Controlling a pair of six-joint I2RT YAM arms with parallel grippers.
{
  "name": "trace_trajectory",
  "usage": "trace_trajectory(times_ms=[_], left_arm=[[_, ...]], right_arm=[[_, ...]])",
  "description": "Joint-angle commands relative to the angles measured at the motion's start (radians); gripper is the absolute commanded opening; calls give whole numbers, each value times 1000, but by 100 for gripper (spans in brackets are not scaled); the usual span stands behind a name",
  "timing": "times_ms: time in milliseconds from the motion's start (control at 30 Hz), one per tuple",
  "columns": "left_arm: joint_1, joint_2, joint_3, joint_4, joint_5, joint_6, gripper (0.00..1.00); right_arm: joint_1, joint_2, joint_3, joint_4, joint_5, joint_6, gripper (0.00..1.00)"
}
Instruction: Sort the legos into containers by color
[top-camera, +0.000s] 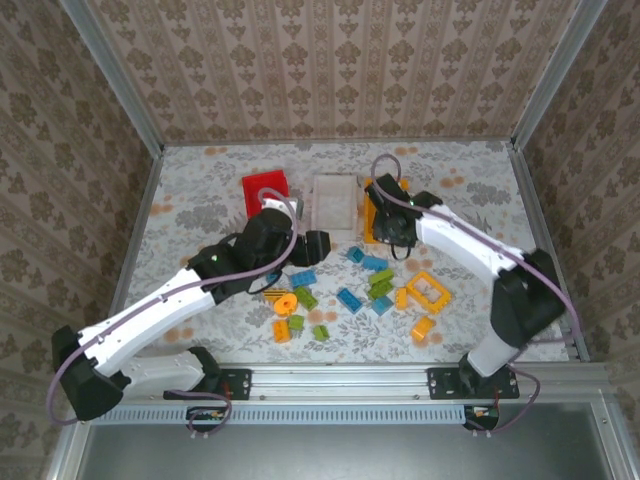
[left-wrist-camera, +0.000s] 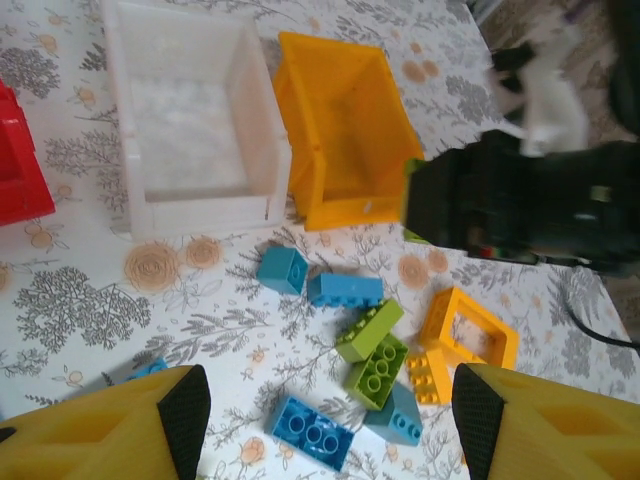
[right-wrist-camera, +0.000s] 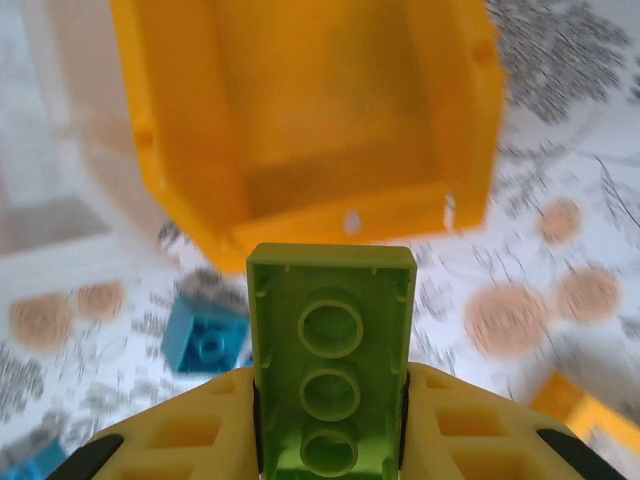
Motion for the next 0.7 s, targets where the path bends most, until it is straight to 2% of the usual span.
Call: trace_trajectory(times_ms=[0,200,400,533,667], left_arm=[[23,26,39,-15,56,-9,69],[25,51,16,6,75,-22,69],[20,65,-6,25,84,-29,68],[14,81,-6,26,86,-25,68],[4,94,-4,31,86,-26,68]], right_arm=[[-47,108,85,11,-78,-116,23],[-94,279,206,7,-122,-138,24],[-119,346,246,15,-134,-154,27],[-124,364,264,11,-135,-167,35],[-124,356,272,5,-128,-180,48]])
